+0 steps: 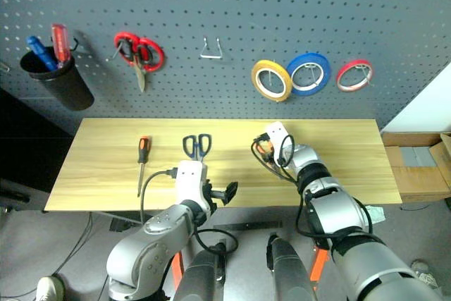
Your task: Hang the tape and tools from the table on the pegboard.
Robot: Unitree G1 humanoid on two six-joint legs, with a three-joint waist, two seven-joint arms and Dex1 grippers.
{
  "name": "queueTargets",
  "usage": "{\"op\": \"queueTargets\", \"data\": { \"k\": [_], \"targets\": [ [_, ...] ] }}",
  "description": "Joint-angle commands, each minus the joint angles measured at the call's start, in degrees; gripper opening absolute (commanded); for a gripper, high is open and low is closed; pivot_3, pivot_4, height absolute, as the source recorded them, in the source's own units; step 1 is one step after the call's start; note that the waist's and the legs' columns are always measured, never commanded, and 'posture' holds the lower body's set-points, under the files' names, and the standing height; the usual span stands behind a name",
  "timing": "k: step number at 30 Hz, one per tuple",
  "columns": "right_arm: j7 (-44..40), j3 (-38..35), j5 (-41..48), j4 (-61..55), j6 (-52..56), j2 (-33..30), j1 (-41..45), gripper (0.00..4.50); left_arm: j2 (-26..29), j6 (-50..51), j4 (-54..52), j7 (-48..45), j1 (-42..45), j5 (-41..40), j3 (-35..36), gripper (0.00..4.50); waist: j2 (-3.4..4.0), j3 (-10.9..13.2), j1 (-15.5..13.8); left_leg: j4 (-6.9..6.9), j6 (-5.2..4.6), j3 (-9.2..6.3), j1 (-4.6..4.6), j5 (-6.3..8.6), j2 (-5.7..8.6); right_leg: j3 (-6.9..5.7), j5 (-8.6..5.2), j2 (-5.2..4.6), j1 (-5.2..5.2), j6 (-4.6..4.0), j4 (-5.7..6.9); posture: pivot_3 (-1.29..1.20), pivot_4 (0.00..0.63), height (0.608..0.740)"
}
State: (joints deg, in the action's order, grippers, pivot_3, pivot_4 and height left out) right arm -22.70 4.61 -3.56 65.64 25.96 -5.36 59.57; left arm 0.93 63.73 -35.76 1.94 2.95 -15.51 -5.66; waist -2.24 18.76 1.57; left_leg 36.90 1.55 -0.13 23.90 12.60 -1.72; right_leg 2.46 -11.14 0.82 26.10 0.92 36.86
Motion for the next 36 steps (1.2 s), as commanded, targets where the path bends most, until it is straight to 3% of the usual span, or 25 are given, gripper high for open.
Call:
{"op": "queueTargets", "data": {
  "k": [1, 9, 13, 17, 20, 23, 26, 32, 36],
  "targets": [
    [0.5, 1.0, -1.6, 1.4, -0.9, -0.1, -1.6, 1.86, 0.1, 0.2, -2.9, -0.1, 0.2, -0.1, 0.6, 4.5, 0.01, 0.0, 0.0, 0.01, 0.0, 0.01, 0.0, 0.0, 0.01, 0.01, 0.0, -0.01, 0.0, 0.0, 0.0, 0.13, 0.38, 0.74],
    [-0.4, 1.5, -1.6, 0.5, -2.3, -0.3, -2.1, 1.86, 0.3, 0.3, -2.6, -0.5, 0.8, -0.1, 1.1, 4.5, 0.02, 0.1, 0.0, 0.01, 0.0, 0.0, -0.01, 0.0, 0.0, 0.01, -0.09, -0.01, 0.01, -0.14, -0.02, 0.13, 0.373, 0.74],
    [-8.0, 1.7, 0.3, -7.8, -0.1, -1.9, -4.7, 1.86, 0.7, 0.2, -3.5, -0.8, 1.1, -0.3, 1.9, 4.5, 0.03, 0.1, 0.0, -0.02, 0.0, -0.01, 0.03, 0.0, 0.0, -0.01, -0.08, -0.01, 0.03, -0.12, -0.04, 0.12, 0.35, 0.74],
    [-16.2, 3.6, 4.3, -43.1, 10.4, -8.0, -19.3, 1.86, 1.5, -1.2, -7.9, -1.8, -1.4, -1.3, 3.6, 4.5, 0.06, 0.1, -0.4, -0.12, 0.15, -0.15, 0.27, 0.09, 0.0, -0.08, -0.15, -0.01, 0.15, 0.15, -0.11, 0.11, 0.313, 0.74],
    [-15.8, 1.0, 8.9, -63.6, 18.7, -9.0, -27.7, 1.86, 1.9, -3.2, -11.3, -3.7, -4.3, -2.9, 6.2, 4.5, 0.1, 0.0, -0.7, -0.02, 0.48, -0.53, 0.84, 0.27, -0.06, -0.08, -0.41, -0.11, 0.66, 0.45, 0.04, 0.1, 0.278, 0.74],
    [-14.0, -1.4, 13.6, -78.3, 23.1, -7.5, -33.2, 1.86, 3.5, -6.1, -13.8, -5.3, -6.4, -3.6, 9.2, 4.5, 0.13, 0.0, -0.6, 0.01, 0.55, -0.62, 1.12, 0.29, -0.04, -0.07, -0.4, -0.24, 1.1, 0.45, 0.13, 0.1, 0.252, 0.74],
    [-12.0, -0.7, 16.6, -85.7, 23.7, -4.1, -35.1, 1.86, 5.1, -9.5, -14.4, -6.1, -5.6, -3.3, 13.0, 4.5, 0.07, -0.7, -0.6, -0.01, 0.63, -0.72, 1.11, 0.28, 0.0, -0.16, -0.41, -0.2, 1.09, 0.46, 0.12, 0.11, 0.194, 0.74],
    [-10.5, 1.7, 17.1, -77.6, 10.9, 2.8, -27.9, 1.86, 6.9, -15.1, -9.3, -5.0, 2.2, -1.6, 16.0, 4.5, -0.28, -3.5, -0.9, 0.08, 0.91, -0.57, 1.04, 0.08, 0.08, -0.37, -0.2, 0.0, 0.94, 0.3, 0.08, 0.12, 0.116, 0.74],
    [-8.3, 1.8, 13.5, -62.9, -7.6, 7.3, -17.2, 1.86, 7.8, -19.3, -3.5, -4.2, 9.4, -0.1, 16.9, 4.5, -0.85, -5.1, -1.0, 0.14, 0.85, -0.44, 0.91, -0.17, 0.07, -0.34, 0.23, 0.04, 0.78, 0.22, -0.03, 0.13, 0.091, 0.74]
  ]
}}
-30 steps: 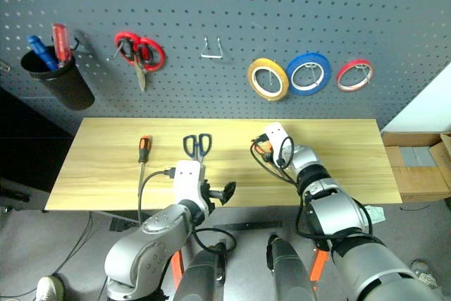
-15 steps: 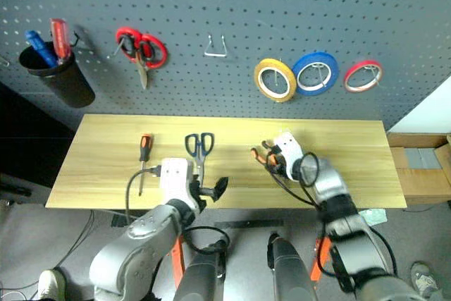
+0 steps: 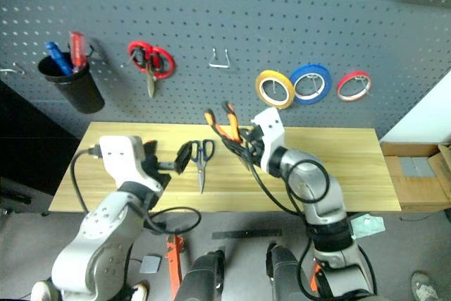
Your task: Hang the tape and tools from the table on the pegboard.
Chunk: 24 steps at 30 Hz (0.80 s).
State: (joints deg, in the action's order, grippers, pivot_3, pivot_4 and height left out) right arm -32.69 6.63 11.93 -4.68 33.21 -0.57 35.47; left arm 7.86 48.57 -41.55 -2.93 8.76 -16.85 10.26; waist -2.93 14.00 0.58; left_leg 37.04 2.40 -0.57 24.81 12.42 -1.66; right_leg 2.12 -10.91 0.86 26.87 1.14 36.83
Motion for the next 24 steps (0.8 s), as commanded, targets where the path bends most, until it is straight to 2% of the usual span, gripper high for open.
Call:
{"op": "queueTargets", "data": {
  "k": [1, 5, 10, 14, 22, 24],
  "targets": [
    [3.4, -0.4, -3.6, 12.1, -20.3, 3.3, 10.2, 1.86, 1.1, -5.1, 3.7, 0.8, 5.3, 1.6, 0.9, 4.5, -0.23, -0.6, -0.1, 0.01, -0.01, 0.01, -0.11, -0.02, -0.02, 0.01, 0.05, 0.03, -0.1, -0.02, 0.02, 0.13, 0.083, 0.74],
    [10.9, -2.5, -8.0, 30.8, -39.0, 4.8, 22.2, 1.86, 1.0, -7.9, 8.2, 0.9, 10.8, 2.2, 0.1, 4.5, -0.39, -1.9, -0.5, -0.06, 0.04, 0.01, -0.14, -0.24, -0.04, -0.01, 0.25, 0.06, -0.16, -0.16, -0.03, 0.15, 0.065, 0.74],
    [18.4, -4.5, -10.7, 51.5, -53.2, 4.7, 34.9, 1.86, 0.3, -10.8, 13.8, 0.6, 16.8, 2.5, -2.1, 4.5, -0.64, -2.9, -1.3, -0.07, 0.06, 0.09, -0.16, -0.26, -0.04, 0.04, 0.43, 0.02, -0.19, -0.44, -0.02, 0.17, 0.066, 0.74],
    [19.9, -5.4, -10.9, 60.6, -58.0, 4.9, 39.6, 1.86, 0.5, -11.8, 16.6, 0.5, 19.1, 2.7, -3.2, 4.5, -0.65, -3.0, -1.9, -0.08, 0.05, 0.16, -0.2, -0.26, -0.05, 0.09, 0.44, 0.01, -0.2, -0.45, 0.0, 0.19, 0.091, 0.74],
    [17.7, -5.8, -10.8, 67.4, -60.1, 4.4, 42.3, 1.86, 0.4, -10.4, 18.0, -0.1, 20.3, 1.9, -4.9, 4.5, -0.34, -2.6, -1.9, -0.09, 0.01, 0.16, -0.24, -0.25, -0.13, 0.1, 0.43, 0.03, -0.21, -0.46, 0.04, 0.18, 0.21, 0.74],
    [17.0, -6.1, -10.7, 68.6, -60.1, 3.8, 43.1, 1.86, 0.2, -9.7, 18.0, -0.1, 20.3, 1.6, -5.2, 4.5, -0.13, -1.8, -1.9, -0.08, -0.04, 0.16, -0.32, -0.28, -0.11, 0.1, 0.41, 0.03, -0.3, -0.45, 0.05, 0.17, 0.236, 0.74]
  ]
}}
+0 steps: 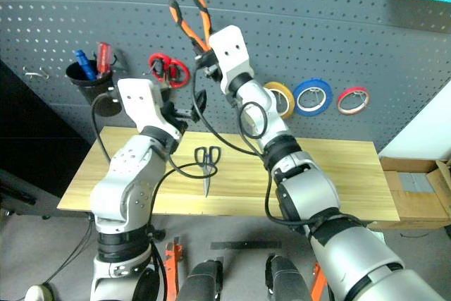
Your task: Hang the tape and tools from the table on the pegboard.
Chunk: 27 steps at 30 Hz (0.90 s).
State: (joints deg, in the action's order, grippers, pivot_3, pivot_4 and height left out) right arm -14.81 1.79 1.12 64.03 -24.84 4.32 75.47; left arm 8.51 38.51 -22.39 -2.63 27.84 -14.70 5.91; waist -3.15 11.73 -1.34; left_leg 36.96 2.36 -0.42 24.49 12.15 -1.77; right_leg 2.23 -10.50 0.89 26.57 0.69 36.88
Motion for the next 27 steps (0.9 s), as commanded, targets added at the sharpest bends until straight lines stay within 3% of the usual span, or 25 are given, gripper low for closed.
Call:
{"op": "queueTargets", "data": {
  "k": [1, 11, 16, 27],
  "targets": [
    [-1.1, -1.5, 0.2, 0.6, -1.8, -1.5, 3.5, 1.86, -0.6, 0.7, -1.3, -0.4, 0.8, -0.7, -0.9, 4.5, 0.17, 1.0, 0.0, -0.01, -0.02, -0.02, -0.19, -0.01, 0.0, -0.01, -0.03, 0.0, -0.23, 0.03, -0.02, 0.16, 0.252, 0.74],
    [-2.1, -2.9, 0.0, 5.2, -1.5, -4.3, 7.4, 1.86, -1.5, 5.4, -6.9, 1.1, -4.7, -1.2, -1.0, 4.5, 0.58, 4.3, 0.1, -0.07, -0.06, -0.27, -0.37, 0.0, -0.04, 0.0, -0.27, 0.0, -0.44, 0.01, 0.06, 0.17, 0.308, 0.74],
    [-0.6, -3.8, -0.4, 7.4, -1.3, -4.9, 9.0, 1.86, -1.1, 7.8, -9.2, 1.6, -5.7, -1.3, -0.3, 4.5, 0.62, 5.1, 0.0, -0.14, -0.1, -0.47, -0.25, 0.02, -0.04, -0.14, -0.18, -0.01, -0.4, -0.27, 0.02, 0.19, 0.323, 0.74],
    [2.9, -5.8, 0.1, 8.8, -3.0, -6.8, 12.7, 1.86, -1.0, 9.2, -9.8, 2.0, -5.4, -1.1, 0.3, 4.5, 0.69, 6.1, 0.0, -0.02, -0.17, -0.6, -0.19, -0.04, 0.0, -0.25, -0.33, -0.04, -0.41, -0.02, 0.06, 0.19, 0.32, 0.74]
  ]
}}
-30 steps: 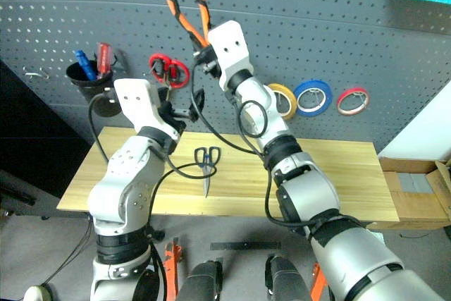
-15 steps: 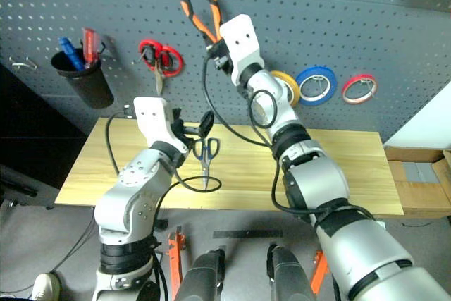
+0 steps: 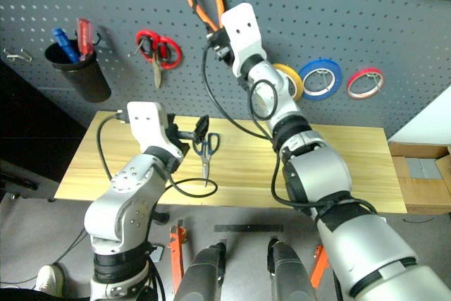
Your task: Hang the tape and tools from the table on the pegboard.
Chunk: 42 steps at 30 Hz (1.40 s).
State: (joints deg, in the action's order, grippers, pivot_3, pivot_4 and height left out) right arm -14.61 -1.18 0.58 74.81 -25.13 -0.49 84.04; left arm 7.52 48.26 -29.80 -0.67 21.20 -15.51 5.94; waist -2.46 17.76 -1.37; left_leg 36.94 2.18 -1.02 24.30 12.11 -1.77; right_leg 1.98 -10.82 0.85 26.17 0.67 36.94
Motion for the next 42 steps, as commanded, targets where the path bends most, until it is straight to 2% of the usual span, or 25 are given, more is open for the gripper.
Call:
{"op": "queueTargets", "data": {
  "k": [1, 17, 33, 42],
  "targets": [
    [3.0, -2.9, 0.6, -1.9, -2.9, -2.0, 4.3, 1.86, 0.0, -0.4, -2.5, 0.1, 1.2, -0.3, 0.3, 4.5, -0.01, 0.2, 0.0, 0.0, -0.04, -0.02, 0.01, -0.02, 0.01, -0.02, 0.0, 0.0, 0.0, 0.0, 0.0, 0.19, 0.32, 0.74],
    [6.8, -3.8, 0.3, -4.2, -9.7, -0.6, 3.9, 1.86, 0.4, 0.2, -3.6, -0.1, 0.0, -0.3, 0.1, 4.5, 0.02, 0.7, -0.2, 0.02, -0.11, -0.51, 0.37, -0.11, 0.02, -0.87, 0.01, -0.11, 0.04, -0.03, -0.1, 0.2, 0.319, 0.74],
    [8.8, -4.9, 0.4, -1.5, -6.2, -1.1, 6.3, 1.86, 1.0, 2.0, -5.1, -0.2, -0.8, -0.3, 0.4, 4.5, 0.03, 0.7, -0.2, 0.01, -0.13, -0.64, 0.38, -0.13, 0.0, -1.01, -0.02, -0.15, 0.04, -0.08, -0.08, 0.22, 0.309, 0.74],
    [7.4, -4.7, 0.3, -2.7, -6.3, -0.4, 3.1, 1.86, 1.2, 1.6, -4.6, -0.3, -0.5, -0.3, 0.5, 4.5, 0.03, 0.7, -0.3, 0.02, -0.16, -0.65, 0.38, -0.16, 0.0, -1.03, -0.01, -0.15, 0.03, -0.08, -0.07, 0.21, 0.306, 0.74]
  ]
}}
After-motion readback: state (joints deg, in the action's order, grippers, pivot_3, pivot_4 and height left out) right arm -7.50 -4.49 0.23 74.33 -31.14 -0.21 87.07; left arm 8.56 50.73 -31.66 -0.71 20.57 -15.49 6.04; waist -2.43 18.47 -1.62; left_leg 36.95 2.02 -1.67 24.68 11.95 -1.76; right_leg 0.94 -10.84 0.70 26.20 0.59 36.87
